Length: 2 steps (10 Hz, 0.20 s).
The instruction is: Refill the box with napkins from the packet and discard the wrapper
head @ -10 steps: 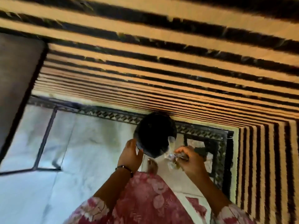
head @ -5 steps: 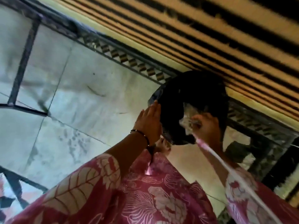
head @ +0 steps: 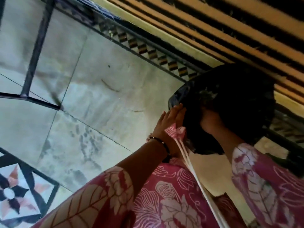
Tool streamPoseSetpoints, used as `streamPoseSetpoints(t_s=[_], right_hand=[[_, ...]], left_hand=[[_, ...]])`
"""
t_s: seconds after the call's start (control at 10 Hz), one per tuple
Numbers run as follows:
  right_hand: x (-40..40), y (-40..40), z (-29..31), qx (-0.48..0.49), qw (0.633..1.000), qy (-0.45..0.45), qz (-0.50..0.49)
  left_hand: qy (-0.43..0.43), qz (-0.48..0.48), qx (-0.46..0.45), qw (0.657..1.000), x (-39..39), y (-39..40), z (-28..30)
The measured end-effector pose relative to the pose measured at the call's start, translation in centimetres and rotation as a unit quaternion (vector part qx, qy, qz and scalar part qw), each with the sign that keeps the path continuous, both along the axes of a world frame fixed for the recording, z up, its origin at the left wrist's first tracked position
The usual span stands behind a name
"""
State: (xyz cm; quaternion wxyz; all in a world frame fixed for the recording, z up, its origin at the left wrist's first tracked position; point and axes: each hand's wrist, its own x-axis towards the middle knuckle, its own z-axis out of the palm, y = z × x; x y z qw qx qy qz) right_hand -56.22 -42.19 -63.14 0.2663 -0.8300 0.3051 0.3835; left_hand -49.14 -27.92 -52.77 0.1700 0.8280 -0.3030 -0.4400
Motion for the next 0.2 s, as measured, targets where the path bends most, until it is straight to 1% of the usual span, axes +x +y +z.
streamPoseSetpoints(t_s=[0.1, 0.2], right_hand=[[-1.6, -1.0, 5.5, -0.025, 0.992, -0.070, -0.100], [-3.8, -0.6, 13.5, 0.006, 0.972, -0.112, -0.206]], left_hand=[[0.046, 0.063, -0.040, 0.996, 1.0, -1.0, 4.1], [0.056, 0.083, -0.045, 0.994, 0.3, -1.5, 9.6]])
